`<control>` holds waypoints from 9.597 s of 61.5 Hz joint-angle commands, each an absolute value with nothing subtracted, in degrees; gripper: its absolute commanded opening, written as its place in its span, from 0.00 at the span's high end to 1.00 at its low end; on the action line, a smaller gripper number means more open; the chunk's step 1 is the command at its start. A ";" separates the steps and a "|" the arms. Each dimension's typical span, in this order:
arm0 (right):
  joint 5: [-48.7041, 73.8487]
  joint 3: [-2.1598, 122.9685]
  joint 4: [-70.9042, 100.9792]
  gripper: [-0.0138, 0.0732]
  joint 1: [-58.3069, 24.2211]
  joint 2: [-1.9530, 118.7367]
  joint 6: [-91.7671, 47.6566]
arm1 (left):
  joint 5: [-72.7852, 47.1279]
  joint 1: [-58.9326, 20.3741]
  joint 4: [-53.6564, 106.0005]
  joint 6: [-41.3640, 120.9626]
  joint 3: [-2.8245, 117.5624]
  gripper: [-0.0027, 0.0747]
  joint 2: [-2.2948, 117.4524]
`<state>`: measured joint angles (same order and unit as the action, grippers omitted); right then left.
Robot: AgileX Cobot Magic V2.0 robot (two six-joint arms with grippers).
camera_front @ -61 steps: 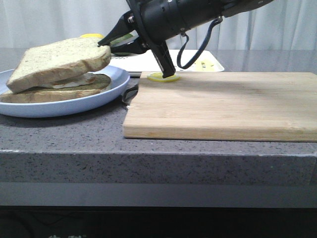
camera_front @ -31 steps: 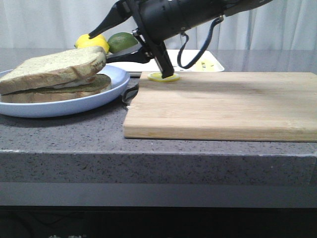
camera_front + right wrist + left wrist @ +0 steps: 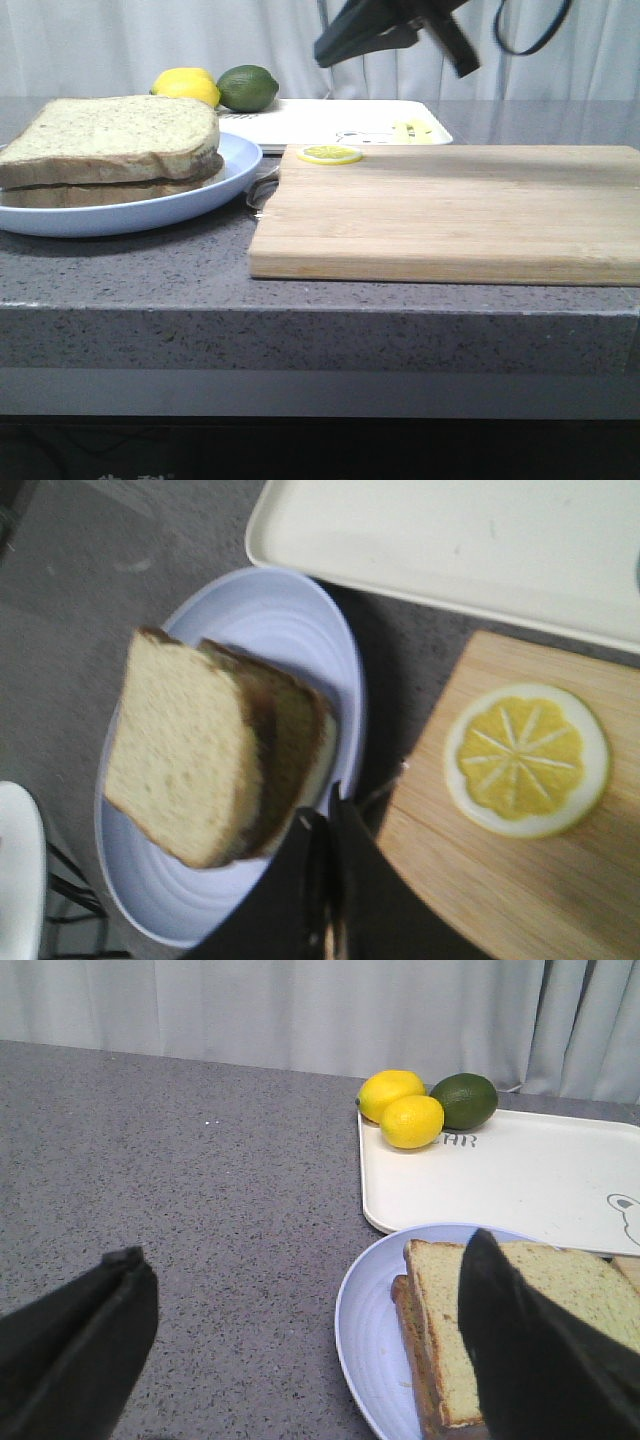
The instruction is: Place bread and move sandwich to tray
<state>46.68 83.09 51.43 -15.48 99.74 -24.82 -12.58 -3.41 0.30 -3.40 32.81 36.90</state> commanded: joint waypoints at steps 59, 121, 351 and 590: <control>38.47 62.00 -3.40 0.91 0.80 60.49 5.42 | -8.15 -3.36 0.66 -3.66 35.03 0.19 37.31; 12.20 18.86 -2.93 0.91 0.80 14.59 5.42 | -23.19 -3.36 4.16 -3.66 40.98 0.19 46.55; 12.43 18.58 -2.93 0.91 0.80 14.59 5.42 | -64.97 -0.89 45.64 2.35 152.19 0.99 142.13; 12.27 18.58 -2.93 0.91 0.80 14.59 5.42 | -23.18 -8.11 -5.56 -6.50 29.97 0.99 14.87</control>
<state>17.43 16.95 -2.83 0.68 14.10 5.68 -27.95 -7.90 -5.84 -6.35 28.53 14.38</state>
